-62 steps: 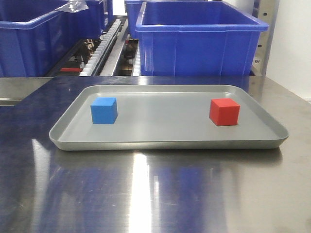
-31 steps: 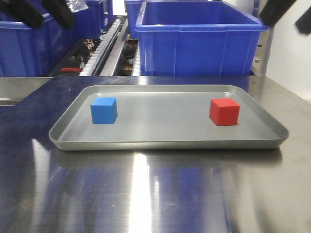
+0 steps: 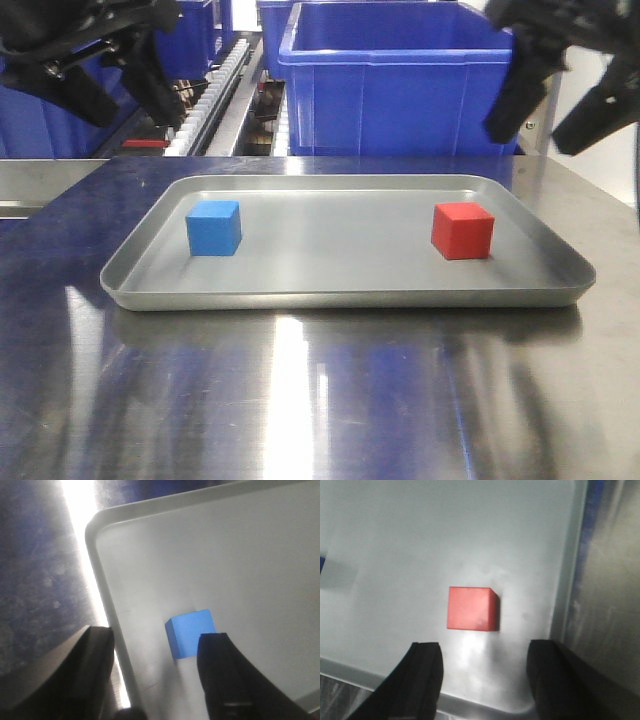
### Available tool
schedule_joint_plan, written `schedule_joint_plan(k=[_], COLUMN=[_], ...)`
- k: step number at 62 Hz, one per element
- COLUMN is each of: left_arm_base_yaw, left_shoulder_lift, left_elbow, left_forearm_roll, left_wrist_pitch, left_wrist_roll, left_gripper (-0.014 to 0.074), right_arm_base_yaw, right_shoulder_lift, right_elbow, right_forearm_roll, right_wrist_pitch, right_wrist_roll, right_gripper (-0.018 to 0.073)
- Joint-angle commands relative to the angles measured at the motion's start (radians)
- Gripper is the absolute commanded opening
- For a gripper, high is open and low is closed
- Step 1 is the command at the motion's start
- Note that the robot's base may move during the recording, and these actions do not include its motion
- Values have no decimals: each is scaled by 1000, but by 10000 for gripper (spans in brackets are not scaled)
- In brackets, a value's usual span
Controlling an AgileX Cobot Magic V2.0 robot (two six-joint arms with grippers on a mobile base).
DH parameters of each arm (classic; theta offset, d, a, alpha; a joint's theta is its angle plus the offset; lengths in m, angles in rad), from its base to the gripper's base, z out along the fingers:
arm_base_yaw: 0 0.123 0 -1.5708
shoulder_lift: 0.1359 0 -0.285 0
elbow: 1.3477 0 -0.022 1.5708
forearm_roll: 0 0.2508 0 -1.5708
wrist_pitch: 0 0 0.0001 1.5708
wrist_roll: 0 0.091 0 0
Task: Sort and place red and blue blocks on shelf
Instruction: 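Lower both grippers toward the blue cube and red cube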
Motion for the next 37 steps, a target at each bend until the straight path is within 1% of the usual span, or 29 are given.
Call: schedule_joint_plan(k=[1, 10, 22, 37], left_arm_base_yaw=[-10, -28, -48, -48], left_shoulder_lift=[-19, 4, 20, 20], left_elbow=[-37, -37, -37, -37], left_forearm_roll=[-28, -30, -38, -48], left_wrist_pitch=[-71, -69, -72, -83], left_wrist_roll=[2, 2, 2, 2], left_gripper=[454, 454, 454, 454], right_arm_base_yaw=[29, 62, 62, 62], right_shoulder_lift=[-6, 43, 65, 67], right_elbow=[-37, -37, -37, -37], right_forearm_roll=[27, 26, 7, 2], right_wrist_pitch=[-91, -125, -125, -136], right_wrist_roll=[-13, -15, -15, -15], right_gripper=[491, 491, 491, 491])
